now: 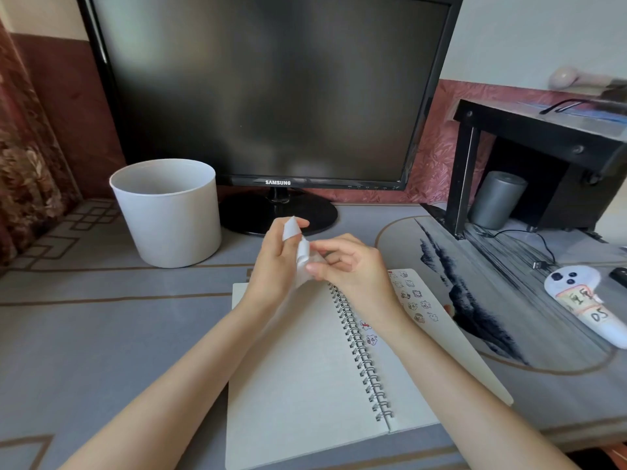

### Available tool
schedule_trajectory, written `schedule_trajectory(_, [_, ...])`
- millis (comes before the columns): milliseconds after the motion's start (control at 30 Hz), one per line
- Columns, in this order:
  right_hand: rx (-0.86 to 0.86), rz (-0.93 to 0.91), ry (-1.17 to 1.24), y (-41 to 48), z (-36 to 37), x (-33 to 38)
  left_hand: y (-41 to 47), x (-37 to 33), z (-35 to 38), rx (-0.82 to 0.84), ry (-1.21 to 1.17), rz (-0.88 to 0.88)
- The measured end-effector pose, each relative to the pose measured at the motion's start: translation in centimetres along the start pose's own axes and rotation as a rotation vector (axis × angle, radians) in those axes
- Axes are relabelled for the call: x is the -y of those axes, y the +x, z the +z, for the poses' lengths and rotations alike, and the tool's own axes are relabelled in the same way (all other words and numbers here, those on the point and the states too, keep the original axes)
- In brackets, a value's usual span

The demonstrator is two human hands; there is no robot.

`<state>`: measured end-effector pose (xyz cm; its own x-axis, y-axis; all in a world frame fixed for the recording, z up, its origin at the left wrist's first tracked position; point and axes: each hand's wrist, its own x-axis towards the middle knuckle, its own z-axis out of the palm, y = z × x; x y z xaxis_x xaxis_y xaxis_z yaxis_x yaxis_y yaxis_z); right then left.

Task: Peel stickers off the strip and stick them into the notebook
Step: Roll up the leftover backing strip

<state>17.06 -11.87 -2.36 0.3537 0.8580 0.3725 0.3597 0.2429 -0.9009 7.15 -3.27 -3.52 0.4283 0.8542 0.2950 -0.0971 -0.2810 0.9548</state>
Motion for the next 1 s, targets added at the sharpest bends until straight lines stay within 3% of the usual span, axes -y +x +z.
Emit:
schedule_trajectory(167, [-0.164,0.023,0.045,0.6,1.0,0.6,-0.3,-1.4,0.9,0.136,-0.274,-0.208])
schedule_trajectory(333, [-0.239,0.049,0.092,0.8,1.4,1.4,-0.5,-2.2,1.1,0.128,-0.194,-0.180])
schedule_trajectory(467, [-0.119,0.020,0.089,0.7,1.3,1.8,0.2,-2.9,0.2,0.065,0.026,-0.069])
schedule_trajectory(600, [0.079,0.120,0.194,0.7,0.4,2.2,0.5,-3.2,-0.5,-0.056,0.197,-0.025])
schedule_trajectory(700, [0.160,0.045,-0.062,0.7,0.5,1.7,0.5,-3.4,-1.2,-0.107,0.179,-0.047])
schedule_trajectory(800, [0.056,-0.002,-0.161,0.6,1.3,1.7,0.0,-3.8,-1.5,-0.094,0.133,-0.076])
schedule_trajectory(1000, [-0.142,0.011,-0.004,1.3,3.1,2.7,-1.3,-4.3,-0.7,-0.138,0.032,-0.083])
